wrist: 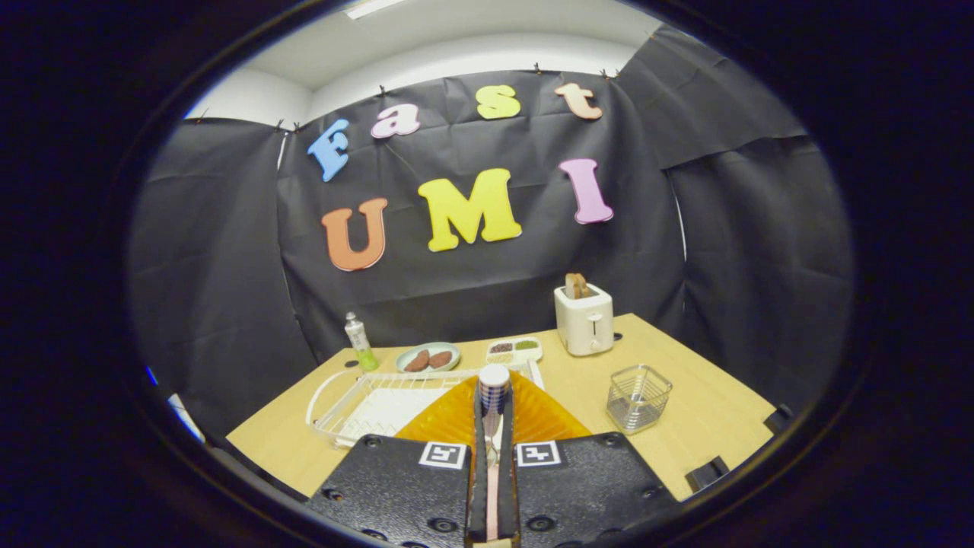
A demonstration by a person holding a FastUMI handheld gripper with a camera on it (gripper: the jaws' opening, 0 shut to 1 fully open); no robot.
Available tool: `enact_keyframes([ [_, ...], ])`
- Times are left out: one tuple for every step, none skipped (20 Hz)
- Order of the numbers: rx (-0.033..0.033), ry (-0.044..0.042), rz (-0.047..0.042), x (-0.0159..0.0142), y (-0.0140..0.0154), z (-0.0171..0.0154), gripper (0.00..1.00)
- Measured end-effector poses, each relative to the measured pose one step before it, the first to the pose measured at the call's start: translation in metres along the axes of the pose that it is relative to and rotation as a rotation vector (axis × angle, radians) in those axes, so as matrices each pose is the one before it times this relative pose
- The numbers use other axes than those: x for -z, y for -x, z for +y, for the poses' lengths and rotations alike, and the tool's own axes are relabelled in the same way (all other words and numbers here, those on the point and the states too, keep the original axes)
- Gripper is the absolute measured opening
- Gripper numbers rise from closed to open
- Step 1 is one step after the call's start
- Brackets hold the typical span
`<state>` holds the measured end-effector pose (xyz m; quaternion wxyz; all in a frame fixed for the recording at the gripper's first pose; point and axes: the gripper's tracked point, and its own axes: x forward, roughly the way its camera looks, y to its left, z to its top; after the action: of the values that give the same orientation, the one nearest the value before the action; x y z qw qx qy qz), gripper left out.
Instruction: Take the plate from the dish rack, then take the spoon from the basket and place it into the plate.
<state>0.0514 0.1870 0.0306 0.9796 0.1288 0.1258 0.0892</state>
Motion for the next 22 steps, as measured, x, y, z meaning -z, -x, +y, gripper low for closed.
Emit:
enact_keyframes([
  [-0.00537,-0.00605,0.02229,0.01214,-0.00323,0.00653,0.11],
  [-0.00614,-0.00282,0.02269,0.01155,-0.00325,0.00566,0.1],
  [-0.00363,-0.00293,0.02324,0.01136,-0.00337,0.00497,0.1],
  [-0.00206,-0.00212,0.02171,0.00983,-0.00363,0.00406,0.1],
  [-0.00545,-0.00521,0.01513,0.00792,-0.00319,0.00451,0.1],
  [-0.00154,-0.00412,0.01205,0.00612,-0.00302,0.00277,0.11],
  [0.00245,-0.00185,0.01221,0.00597,-0.00351,0.00148,0.1],
  [0.00367,-0.00048,0.0113,0.00507,-0.00256,0.00128,0.1],
  [0.00213,-0.00002,0.01061,0.00457,-0.00206,0.00125,0.11],
  [-0.00139,-0.00335,0.00942,0.0051,-0.00204,0.00229,0.11],
  [-0.00393,-0.01066,0.0076,0.00302,-0.00131,0.00147,0.1],
  [-0.00423,-0.0153,0.00568,0.00259,-0.00001,0.00208,0.1],
  [-0.0024,-0.00901,0.0078,0.00301,-0.00126,0.00162,0.11],
  [-0.00446,-0.00477,0.00709,0.00288,-0.00128,0.0015,0.11],
  [-0.00585,-0.00105,0.00724,0.00222,-0.00007,0.00325,0.11],
  [-0.00471,-0.00143,0.00654,0.00146,-0.00043,0.00161,0.12],
  [-0.00479,-0.00186,0.00025,0.00002,-0.00073,0.00015,0.12],
  [-0.0025,0.00165,-0.00984,-0.00193,0.00078,0.00037,0.13],
  [0.00239,0.00815,-0.01424,-0.00202,0.00151,-0.00052,0.14],
  [-0.00421,0.00938,-0.01172,-0.00225,0.00138,0.00043,0.15],
  [0.00494,0.01018,-0.00781,-0.0015,-0.00082,-0.00064,0.17],
  [-0.00292,0.00796,-0.01078,-0.0048,0.00193,0.0001,0.19],
])
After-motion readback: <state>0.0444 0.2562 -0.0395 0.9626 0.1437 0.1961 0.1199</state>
